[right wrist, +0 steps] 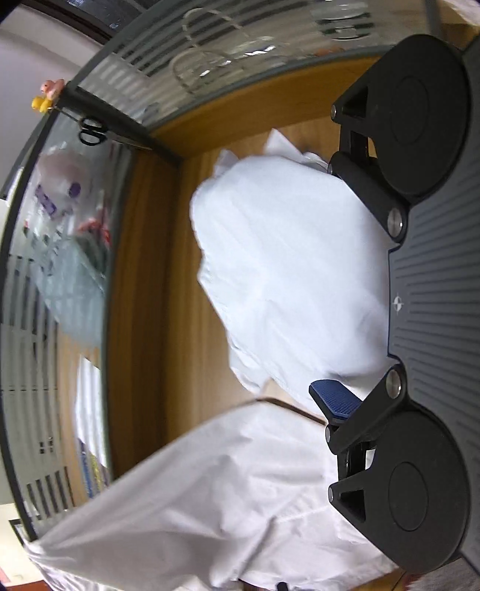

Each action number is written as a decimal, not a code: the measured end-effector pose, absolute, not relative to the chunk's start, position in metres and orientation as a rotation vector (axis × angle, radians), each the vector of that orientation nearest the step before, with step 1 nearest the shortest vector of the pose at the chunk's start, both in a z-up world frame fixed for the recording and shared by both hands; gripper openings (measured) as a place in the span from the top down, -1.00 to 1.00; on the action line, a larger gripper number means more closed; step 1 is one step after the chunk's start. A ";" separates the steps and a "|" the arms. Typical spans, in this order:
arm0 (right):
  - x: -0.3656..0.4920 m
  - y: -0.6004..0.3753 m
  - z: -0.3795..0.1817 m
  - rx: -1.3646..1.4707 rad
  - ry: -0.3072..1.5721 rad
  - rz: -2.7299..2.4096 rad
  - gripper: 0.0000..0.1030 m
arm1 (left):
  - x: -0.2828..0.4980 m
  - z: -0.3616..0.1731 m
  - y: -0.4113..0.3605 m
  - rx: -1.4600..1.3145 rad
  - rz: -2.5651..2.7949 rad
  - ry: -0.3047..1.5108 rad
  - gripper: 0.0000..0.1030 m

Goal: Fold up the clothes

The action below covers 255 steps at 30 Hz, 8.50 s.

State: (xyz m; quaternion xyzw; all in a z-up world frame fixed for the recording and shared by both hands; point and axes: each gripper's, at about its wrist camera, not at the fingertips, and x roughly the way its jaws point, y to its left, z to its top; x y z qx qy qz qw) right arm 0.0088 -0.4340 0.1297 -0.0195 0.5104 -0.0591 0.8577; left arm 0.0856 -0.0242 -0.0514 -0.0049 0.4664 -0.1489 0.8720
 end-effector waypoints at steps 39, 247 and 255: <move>0.084 -0.277 -0.042 -0.196 0.986 0.146 -0.99 | 0.104 -0.075 0.054 -0.002 -0.209 0.988 -0.48; 0.147 -0.300 0.148 -0.052 0.723 0.300 -0.55 | 0.054 0.040 -0.025 0.110 -0.818 0.678 -0.03; 0.052 -0.344 0.168 -0.034 0.667 0.263 -0.71 | 0.048 0.030 -0.057 0.146 -0.925 0.711 -0.23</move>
